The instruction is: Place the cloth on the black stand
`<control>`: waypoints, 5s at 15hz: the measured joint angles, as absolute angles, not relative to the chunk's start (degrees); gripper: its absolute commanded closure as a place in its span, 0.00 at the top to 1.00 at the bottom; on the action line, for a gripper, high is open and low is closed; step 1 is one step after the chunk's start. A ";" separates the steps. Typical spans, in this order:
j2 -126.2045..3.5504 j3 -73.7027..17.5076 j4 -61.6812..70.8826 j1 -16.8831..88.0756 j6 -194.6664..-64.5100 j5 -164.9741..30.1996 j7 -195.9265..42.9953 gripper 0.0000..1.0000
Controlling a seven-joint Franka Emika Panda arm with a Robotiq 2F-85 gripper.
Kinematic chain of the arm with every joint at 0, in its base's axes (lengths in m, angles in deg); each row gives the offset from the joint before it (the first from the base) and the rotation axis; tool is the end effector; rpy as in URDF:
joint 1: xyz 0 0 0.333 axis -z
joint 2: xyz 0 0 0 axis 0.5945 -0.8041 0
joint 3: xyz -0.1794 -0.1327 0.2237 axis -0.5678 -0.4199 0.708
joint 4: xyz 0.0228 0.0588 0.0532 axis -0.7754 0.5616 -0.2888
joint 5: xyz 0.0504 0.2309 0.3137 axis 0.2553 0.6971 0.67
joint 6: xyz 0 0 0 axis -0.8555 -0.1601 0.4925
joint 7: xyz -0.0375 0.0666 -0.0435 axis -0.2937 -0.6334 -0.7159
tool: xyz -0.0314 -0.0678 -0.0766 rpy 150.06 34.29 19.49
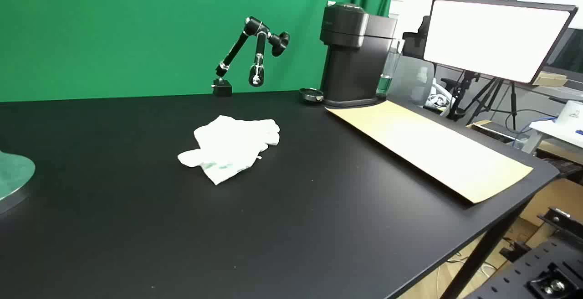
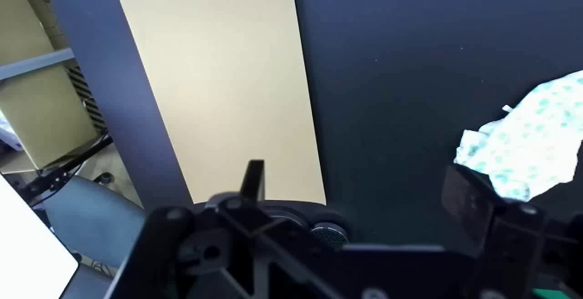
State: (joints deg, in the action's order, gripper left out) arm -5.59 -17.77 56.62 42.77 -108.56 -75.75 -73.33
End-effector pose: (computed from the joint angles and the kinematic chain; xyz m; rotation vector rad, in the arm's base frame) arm 0.3591 -0.0080 0.5163 2.8826 -0.1259 0.2248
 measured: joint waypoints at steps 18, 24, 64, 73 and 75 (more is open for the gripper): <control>-5.64 -17.78 56.67 42.61 -108.75 -75.75 -73.33 1.00; -12.11 -15.76 60.11 37.75 -121.71 -73.45 -72.69 1.00; -68.67 -16.94 48.95 21.68 -163.80 -89.07 -71.48 0.45; -69.70 -21.05 46.32 18.93 -164.95 -89.09 -70.36 0.00; -68.74 -23.71 45.35 17.16 -163.02 -89.20 -69.84 0.00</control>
State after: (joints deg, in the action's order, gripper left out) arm -68.74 -23.71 45.35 17.16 -163.02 -89.20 -69.84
